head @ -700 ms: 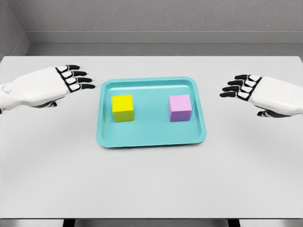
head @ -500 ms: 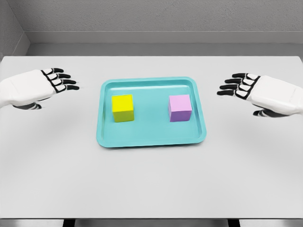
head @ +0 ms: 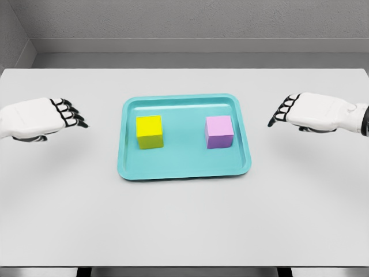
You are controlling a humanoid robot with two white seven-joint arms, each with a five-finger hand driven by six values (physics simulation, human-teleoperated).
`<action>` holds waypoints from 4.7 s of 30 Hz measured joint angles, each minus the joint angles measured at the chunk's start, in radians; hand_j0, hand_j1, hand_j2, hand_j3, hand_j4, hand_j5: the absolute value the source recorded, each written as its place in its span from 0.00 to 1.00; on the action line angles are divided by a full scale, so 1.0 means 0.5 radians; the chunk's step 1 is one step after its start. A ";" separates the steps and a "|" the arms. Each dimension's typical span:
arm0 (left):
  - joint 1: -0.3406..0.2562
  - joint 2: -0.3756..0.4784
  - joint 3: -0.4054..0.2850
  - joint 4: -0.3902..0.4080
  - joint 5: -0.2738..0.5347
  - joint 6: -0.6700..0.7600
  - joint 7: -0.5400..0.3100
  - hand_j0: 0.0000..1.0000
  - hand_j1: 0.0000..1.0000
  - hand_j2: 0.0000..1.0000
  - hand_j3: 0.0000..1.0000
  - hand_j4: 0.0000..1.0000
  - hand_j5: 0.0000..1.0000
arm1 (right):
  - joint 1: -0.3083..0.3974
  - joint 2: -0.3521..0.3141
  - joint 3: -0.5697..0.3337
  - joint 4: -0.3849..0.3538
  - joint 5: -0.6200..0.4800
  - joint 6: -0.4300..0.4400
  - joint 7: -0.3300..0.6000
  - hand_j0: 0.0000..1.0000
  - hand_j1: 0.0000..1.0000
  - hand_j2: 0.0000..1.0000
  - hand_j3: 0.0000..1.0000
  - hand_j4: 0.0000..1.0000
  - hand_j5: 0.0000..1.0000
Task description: Push two cubes
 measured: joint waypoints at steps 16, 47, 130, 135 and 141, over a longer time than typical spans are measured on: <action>-0.368 -0.173 -0.374 -0.001 -0.124 -0.001 -0.210 0.84 0.84 0.84 0.84 0.84 0.84 | 0.055 0.290 -0.003 0.203 0.009 0.000 -0.155 0.68 0.68 0.68 0.68 0.68 0.68; -0.540 -0.447 -0.540 0.145 -0.182 -0.001 -0.254 0.84 0.84 0.84 0.84 0.84 0.84 | -0.055 0.494 0.139 0.289 0.077 0.021 -0.078 0.67 0.67 0.67 0.67 0.67 0.67; -0.641 -0.943 -0.563 0.441 -0.303 -0.001 -0.345 0.84 0.84 0.84 0.84 0.84 0.84 | -0.031 0.631 0.207 0.351 0.022 0.001 -0.247 0.64 0.64 0.64 0.64 0.64 0.64; -0.635 -0.928 -0.547 0.456 -0.299 -0.002 -0.344 0.84 0.84 0.84 0.84 0.84 0.84 | -0.040 0.623 0.207 0.378 0.032 0.000 -0.243 0.64 0.64 0.64 0.64 0.64 0.64; -0.641 -0.919 -0.540 0.495 -0.298 -0.002 -0.345 0.84 0.84 0.84 0.84 0.84 0.84 | -0.037 0.604 0.207 0.429 0.038 0.000 -0.243 0.64 0.64 0.64 0.64 0.64 0.64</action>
